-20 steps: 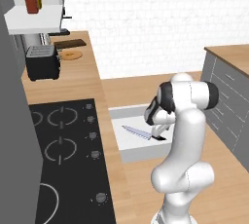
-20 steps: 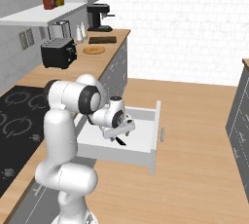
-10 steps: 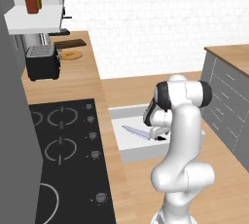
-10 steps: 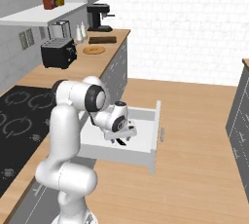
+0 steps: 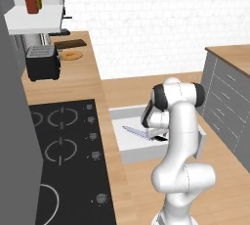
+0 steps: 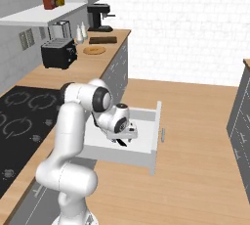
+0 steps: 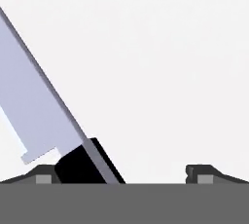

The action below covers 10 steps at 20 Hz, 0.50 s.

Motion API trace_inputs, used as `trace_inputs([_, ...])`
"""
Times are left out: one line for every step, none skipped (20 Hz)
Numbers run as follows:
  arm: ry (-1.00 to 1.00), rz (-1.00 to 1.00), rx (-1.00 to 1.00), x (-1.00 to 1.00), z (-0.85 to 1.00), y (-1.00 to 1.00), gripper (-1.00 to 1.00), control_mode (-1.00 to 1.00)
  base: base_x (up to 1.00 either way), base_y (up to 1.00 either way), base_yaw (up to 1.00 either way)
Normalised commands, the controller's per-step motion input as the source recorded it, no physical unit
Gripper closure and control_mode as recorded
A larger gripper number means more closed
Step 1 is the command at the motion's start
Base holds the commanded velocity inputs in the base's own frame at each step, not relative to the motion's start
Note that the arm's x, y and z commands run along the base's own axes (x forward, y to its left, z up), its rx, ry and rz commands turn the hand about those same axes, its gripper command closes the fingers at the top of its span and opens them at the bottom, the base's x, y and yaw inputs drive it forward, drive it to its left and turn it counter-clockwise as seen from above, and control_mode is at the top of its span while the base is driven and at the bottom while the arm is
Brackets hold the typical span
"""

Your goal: Pick up the knife from the drawer and place it on the cutting board. Then place the meat from the plate to the cutting board.

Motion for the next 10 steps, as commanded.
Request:
trace_inputs([0.04, -0.04, 0.0, 0.0, -0.5, 0.06, -1.0, -1.0, 0.0, 0.0, 0.0])
trace_inputs([0.04, -0.02, 0.0, 0.0, -0.54, 0.04, -1.0, -1.0, 0.0, 0.0, 0.0])
trace_inputs([0.04, -0.01, 0.0, 0.0, -0.53, 0.0, -1.0, -1.0, 0.0, 0.0, 0.0])
trace_inputs([0.02, -0.01, 0.0, 0.0, -0.45, 0.0, -1.0, -1.0, 0.0, 0.0, 0.0])
trace_inputs([0.0, 0.0, 0.0, 0.0, -0.39, 0.0, -1.0, -1.0, 0.0, 0.0, 0.0])
trace_inputs([0.0, 0.0, 0.0, 0.06, -0.36, 0.0, -1.0, -1.0, 0.0, 0.0, 0.0])
trace_inputs([0.0, 0.0, 0.0, 0.09, -0.34, 0.0, -1.0, -1.0, 0.0, 0.0, 0.0])
trace_inputs([0.0, 0.0, 0.0, 0.09, -0.26, 0.0, 1.0, -1.0, 0.0, 0.0, 0.0])
trace_inputs([0.0, 0.0, 0.0, 0.12, -0.11, 0.0, 1.0, -1.0, 0.0, 0.0, 0.0])
trace_inputs([0.0, 0.0, 0.0, 0.0, -0.01, 0.0, 1.0, -1.0, 0.0, 0.0, 0.0])
